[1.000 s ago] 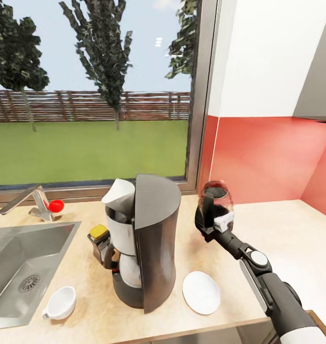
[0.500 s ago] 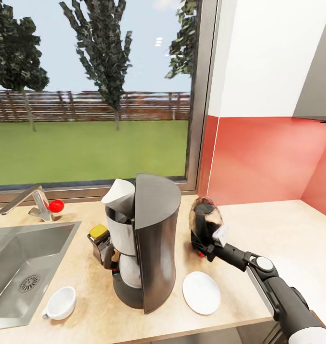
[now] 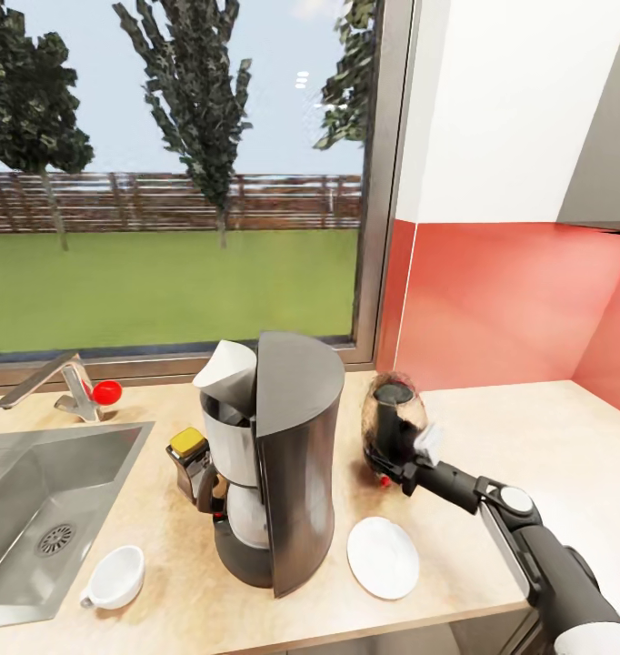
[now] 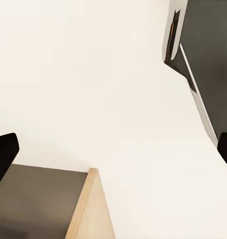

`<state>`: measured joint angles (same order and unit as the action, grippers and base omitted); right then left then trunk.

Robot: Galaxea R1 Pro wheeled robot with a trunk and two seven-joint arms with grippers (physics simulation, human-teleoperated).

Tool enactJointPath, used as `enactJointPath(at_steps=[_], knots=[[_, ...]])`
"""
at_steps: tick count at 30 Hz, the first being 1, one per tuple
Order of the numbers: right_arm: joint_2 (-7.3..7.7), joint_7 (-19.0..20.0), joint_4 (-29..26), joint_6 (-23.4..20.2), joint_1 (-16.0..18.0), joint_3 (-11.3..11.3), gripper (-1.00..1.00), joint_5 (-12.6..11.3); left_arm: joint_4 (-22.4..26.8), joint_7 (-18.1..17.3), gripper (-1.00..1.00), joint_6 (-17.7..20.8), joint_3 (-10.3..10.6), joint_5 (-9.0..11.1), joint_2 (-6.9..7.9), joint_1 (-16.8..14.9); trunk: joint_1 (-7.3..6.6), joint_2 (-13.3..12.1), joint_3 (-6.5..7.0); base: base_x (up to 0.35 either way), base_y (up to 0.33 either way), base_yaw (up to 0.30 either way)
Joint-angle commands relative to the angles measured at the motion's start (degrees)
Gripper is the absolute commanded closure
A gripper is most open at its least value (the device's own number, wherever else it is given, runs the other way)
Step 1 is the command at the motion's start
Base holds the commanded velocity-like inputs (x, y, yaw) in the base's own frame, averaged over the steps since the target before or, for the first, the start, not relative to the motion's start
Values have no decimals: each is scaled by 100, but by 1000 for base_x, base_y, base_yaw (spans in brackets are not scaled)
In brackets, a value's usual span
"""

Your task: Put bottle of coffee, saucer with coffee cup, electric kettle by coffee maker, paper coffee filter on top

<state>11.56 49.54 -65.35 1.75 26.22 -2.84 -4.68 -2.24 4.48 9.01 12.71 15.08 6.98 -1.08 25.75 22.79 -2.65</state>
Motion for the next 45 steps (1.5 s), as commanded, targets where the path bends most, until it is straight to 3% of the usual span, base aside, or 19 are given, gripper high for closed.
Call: enactJointPath(at_steps=[1, 11, 17, 39, 45], knots=[[4, 28, -9, -3, 6, 28, 100, -78, -5, 9, -100, 13, 48, 56, -2, -7, 3, 13, -13, 0, 0, 0], [-10, 21, -387, -25, 6, 157, 100, -113, -6, 9, -100, 13, 47, 56, -3, -7, 3, 13, -13, 0, 0, 0], [-35, 45, -342, -34, 6, 232, 100, -514, -11, 9, -100, 13, 47, 56, -3, -7, 3, 13, -13, 0, 0, 0], [-128, 204, 386, -8, 6, 203, 100, -517, -5, 9, -100, 15, 39, 65, -3, -7, 3, 13, -13, 0, 22, 0], [-135, 205, 535, -8, 6, 8, 100, -519, -4, 9, -100, 12, 39, 65, -3, -7, 3, 13, -13, 0, 1, 0]])
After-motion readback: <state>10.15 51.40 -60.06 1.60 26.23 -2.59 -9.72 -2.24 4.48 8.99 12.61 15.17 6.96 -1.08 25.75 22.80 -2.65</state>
